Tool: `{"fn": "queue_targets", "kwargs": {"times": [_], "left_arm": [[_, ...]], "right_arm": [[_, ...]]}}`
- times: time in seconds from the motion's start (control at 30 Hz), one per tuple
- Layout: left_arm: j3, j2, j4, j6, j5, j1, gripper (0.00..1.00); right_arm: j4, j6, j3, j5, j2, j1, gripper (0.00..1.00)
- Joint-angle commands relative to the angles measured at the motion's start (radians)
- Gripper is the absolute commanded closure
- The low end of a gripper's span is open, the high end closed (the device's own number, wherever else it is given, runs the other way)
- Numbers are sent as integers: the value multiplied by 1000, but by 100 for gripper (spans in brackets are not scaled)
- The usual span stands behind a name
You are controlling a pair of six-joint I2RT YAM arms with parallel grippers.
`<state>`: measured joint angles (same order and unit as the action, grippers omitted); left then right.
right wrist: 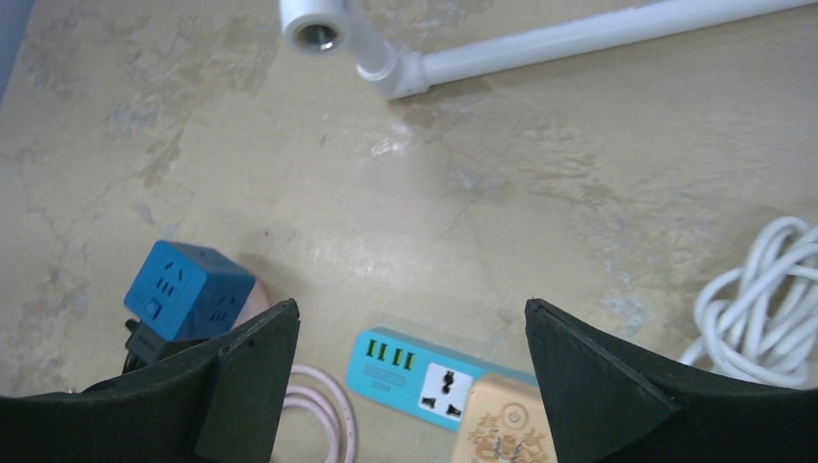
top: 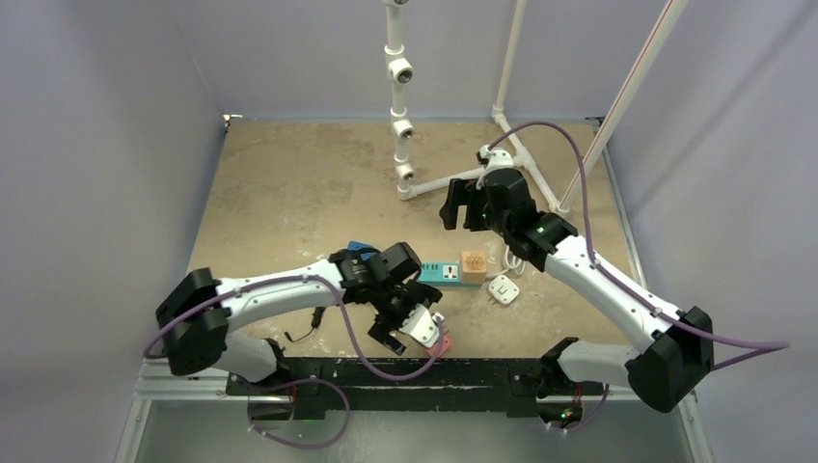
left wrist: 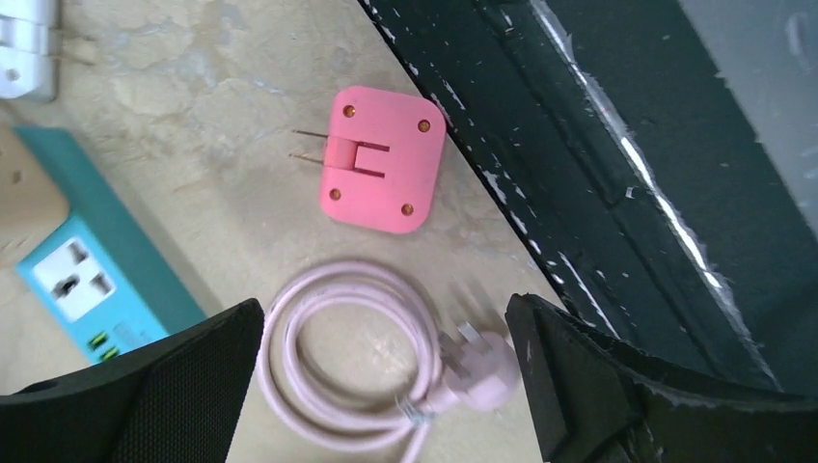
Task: Insert the plug
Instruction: Pick up the plug from the center of the board.
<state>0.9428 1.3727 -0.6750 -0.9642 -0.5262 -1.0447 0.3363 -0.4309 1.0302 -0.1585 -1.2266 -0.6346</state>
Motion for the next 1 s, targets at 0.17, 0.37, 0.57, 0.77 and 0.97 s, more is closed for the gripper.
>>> {"fn": "queue_targets", "kwargs": {"times": [0.17,0.37,0.57,0.77,0.97], "left_arm": [[98,277,119,-174,-13,-57,2],[106,336,132,-191,-11,-69,11],[120,372,120,-195,-10,-84,20],[119,382,131,-175,-14,-107,39],[90,364,172,-116,6,-110,56]], "right_arm": [[25,17,24,-5,80,89,12],[15,17,6,29,94,109,13],[8,20,1,45,91,114,14],[9,20,-3,43,92,122,15],[5,12,-21,45,104,126,16]]}}
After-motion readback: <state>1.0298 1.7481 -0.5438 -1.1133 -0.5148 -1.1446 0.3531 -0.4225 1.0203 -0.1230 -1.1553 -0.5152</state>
